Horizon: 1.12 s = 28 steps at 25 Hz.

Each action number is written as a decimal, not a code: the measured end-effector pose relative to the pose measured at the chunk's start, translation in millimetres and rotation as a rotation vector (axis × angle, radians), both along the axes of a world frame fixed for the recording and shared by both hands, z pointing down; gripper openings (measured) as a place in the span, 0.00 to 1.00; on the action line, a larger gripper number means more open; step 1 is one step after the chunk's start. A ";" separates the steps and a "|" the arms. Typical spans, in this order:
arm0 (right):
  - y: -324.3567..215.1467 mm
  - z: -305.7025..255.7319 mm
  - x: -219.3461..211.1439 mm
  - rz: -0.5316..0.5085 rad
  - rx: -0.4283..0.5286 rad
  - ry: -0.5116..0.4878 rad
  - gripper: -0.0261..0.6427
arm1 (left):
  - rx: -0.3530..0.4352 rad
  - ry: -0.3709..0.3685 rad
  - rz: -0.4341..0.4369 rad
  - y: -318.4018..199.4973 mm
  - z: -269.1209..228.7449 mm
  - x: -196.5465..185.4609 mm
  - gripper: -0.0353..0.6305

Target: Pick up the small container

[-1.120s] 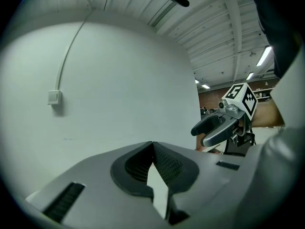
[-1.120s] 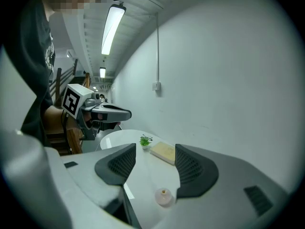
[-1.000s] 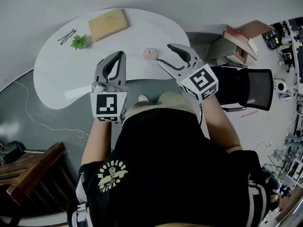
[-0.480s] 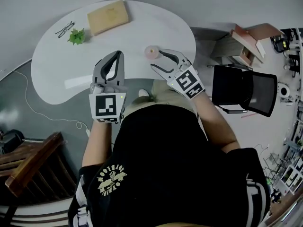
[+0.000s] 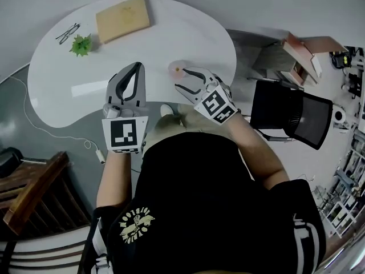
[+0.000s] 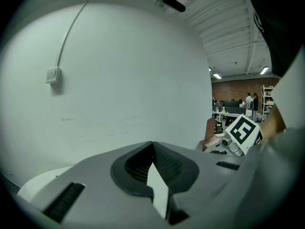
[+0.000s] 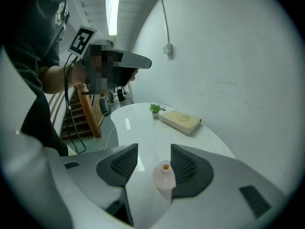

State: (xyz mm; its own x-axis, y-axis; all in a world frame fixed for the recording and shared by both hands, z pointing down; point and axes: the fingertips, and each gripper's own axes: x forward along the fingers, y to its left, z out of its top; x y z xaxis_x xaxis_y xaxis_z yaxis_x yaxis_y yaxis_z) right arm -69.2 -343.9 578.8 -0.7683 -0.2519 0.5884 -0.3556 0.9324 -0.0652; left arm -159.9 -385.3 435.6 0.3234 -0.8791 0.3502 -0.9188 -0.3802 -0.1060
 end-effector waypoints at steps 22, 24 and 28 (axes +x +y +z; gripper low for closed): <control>-27.3 89.6 -8.5 -0.033 0.006 0.061 0.32 | -0.099 0.054 -0.055 -32.7 84.9 11.6 0.09; -28.7 91.0 -10.1 -0.039 0.032 0.055 0.29 | -0.098 0.054 -0.059 -33.9 88.3 12.5 0.09; -28.3 93.4 -11.1 -0.059 0.077 0.056 0.29 | -0.105 0.033 -0.037 -32.8 92.0 20.6 0.09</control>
State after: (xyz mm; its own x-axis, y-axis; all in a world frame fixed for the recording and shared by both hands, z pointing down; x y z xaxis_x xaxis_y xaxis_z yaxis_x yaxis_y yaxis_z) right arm -80.4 -372.2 672.1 -0.7497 -0.2537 0.6112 -0.3012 0.9532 0.0261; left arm -139.3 -418.1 527.6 0.3041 -0.8496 0.4309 -0.9348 -0.3532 -0.0366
